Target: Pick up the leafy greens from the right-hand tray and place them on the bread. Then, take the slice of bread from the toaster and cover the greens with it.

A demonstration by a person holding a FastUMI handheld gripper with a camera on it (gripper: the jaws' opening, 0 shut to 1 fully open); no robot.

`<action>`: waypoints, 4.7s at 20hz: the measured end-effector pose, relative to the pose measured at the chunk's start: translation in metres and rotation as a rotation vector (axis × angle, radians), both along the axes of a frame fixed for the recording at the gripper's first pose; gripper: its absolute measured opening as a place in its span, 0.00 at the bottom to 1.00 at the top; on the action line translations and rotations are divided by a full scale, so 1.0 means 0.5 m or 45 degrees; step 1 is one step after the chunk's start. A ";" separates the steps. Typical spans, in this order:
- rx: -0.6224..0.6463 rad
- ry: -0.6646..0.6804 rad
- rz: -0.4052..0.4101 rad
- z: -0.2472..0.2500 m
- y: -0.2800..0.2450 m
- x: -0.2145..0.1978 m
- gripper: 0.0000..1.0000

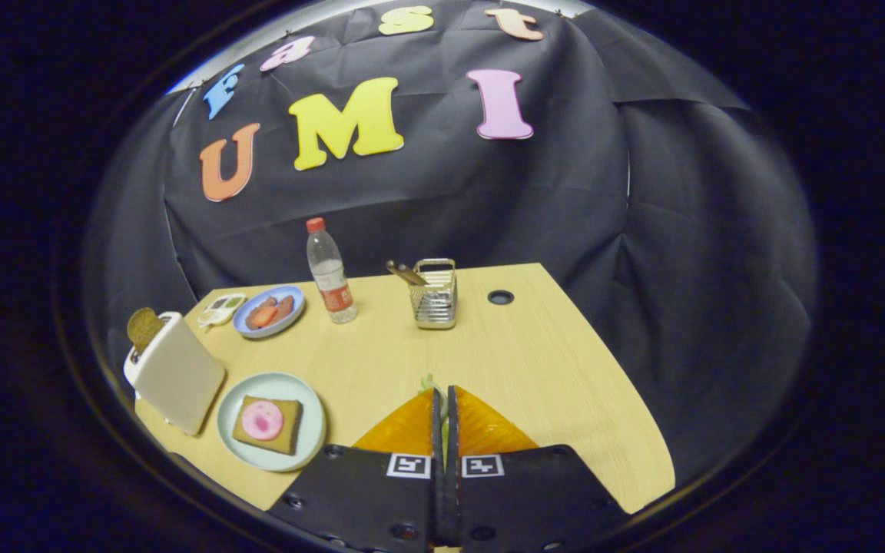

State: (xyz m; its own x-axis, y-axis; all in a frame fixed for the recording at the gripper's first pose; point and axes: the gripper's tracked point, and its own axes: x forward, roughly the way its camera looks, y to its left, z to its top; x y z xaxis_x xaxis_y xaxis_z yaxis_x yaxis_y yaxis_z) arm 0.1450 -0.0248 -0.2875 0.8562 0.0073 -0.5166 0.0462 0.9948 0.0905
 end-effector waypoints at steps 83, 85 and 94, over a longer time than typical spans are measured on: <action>-0.185 0.060 0.185 0.012 0.953 0.012 0.19; -0.182 0.068 0.201 0.016 0.954 0.011 0.16; -0.054 -0.032 0.265 0.145 0.946 -0.009 0.08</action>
State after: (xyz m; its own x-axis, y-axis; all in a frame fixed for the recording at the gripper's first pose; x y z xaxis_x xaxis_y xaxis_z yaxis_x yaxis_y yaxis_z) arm 0.1404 0.4481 -0.2152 0.8511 0.1641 -0.4986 -0.1624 0.9856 0.0471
